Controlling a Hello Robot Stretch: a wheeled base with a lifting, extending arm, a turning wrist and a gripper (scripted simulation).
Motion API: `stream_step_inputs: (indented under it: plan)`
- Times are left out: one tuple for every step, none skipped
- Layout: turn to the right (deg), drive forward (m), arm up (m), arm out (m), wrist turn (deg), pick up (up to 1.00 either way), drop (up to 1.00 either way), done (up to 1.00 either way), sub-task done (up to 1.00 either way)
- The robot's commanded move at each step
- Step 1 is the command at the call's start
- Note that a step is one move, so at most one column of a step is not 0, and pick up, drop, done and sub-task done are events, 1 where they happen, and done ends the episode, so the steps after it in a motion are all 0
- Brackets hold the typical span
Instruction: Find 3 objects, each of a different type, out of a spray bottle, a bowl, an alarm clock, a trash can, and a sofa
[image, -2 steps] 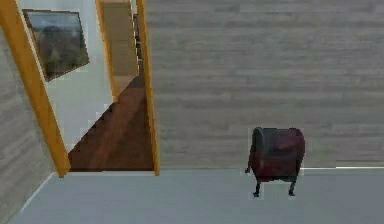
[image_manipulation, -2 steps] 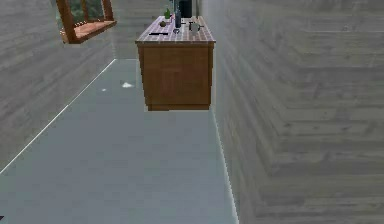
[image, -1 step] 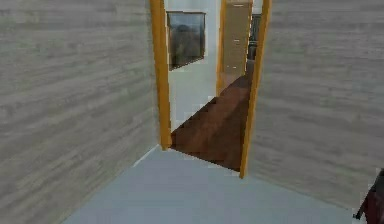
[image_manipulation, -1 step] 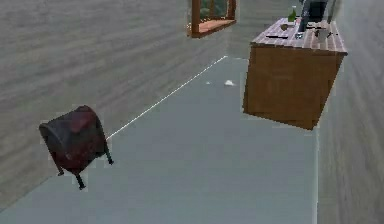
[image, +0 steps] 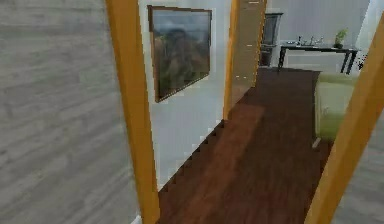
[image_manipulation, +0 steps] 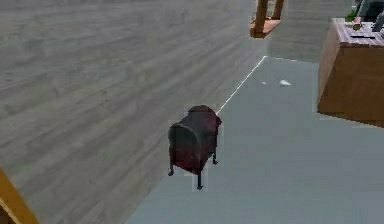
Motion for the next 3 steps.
stream_step_inputs:
  plan:
    - [-3.0,0.00,0.00,0.00,0.0,0.00,0.00,0.00,0.00]
    - [0.0,0.75,0.00,0.00,0.0,0.00,0.00,0.00,0.00]
    - [27.0,0.00,0.00,0.00,0.0,0.00,0.00,0.00,0.00]
